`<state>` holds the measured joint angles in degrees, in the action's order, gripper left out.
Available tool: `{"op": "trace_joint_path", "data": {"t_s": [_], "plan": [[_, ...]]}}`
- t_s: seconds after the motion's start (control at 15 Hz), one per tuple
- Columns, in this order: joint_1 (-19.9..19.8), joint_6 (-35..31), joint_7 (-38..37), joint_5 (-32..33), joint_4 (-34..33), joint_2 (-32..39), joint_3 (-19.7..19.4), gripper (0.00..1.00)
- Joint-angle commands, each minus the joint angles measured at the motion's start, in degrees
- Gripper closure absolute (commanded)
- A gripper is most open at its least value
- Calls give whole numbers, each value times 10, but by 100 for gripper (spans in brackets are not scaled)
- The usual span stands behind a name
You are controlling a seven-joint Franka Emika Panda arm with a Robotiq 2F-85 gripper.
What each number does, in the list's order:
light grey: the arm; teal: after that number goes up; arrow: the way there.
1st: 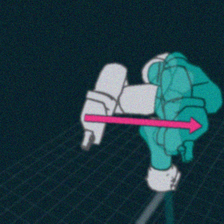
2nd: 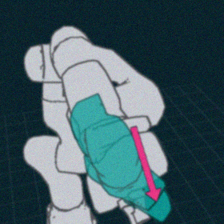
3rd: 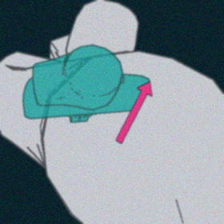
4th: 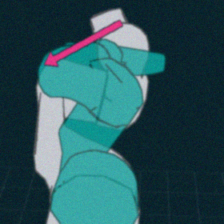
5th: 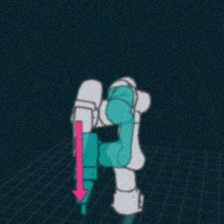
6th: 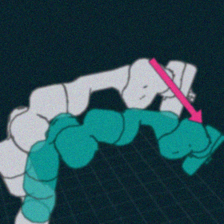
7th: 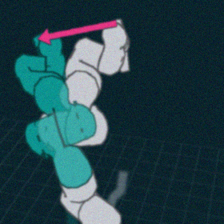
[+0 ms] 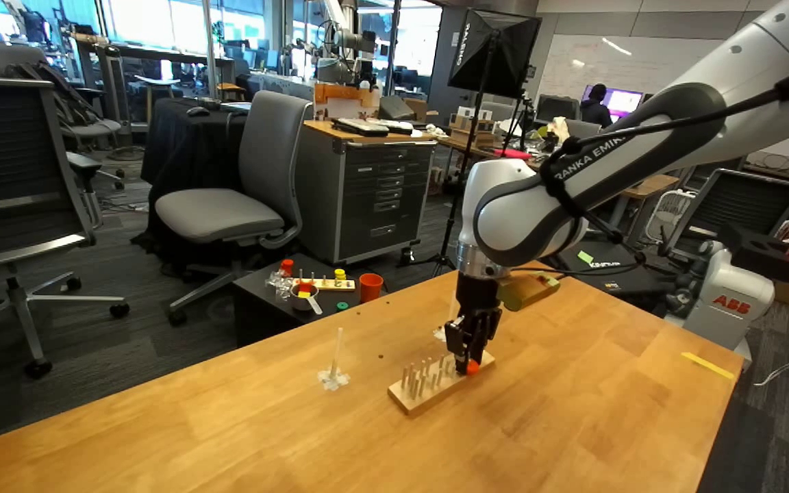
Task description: Put the orange ring on the platform
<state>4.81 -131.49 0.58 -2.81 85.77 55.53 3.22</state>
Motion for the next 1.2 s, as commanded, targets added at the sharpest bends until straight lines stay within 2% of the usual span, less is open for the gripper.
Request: {"op": "trace_joint_path", "data": {"t_s": [0.0,0.27,0.33,0.67,1.13], "plan": [[-7,20,-4,-11,-22,13,10,31],[-2,22,-9,-7,-11,-5,6,2],[-1,20,-10,-5,-6,-11,5,0],[5,6,-13,1,30,-79,1,0],[25,-6,-17,3,145,-244,6,0]]}}
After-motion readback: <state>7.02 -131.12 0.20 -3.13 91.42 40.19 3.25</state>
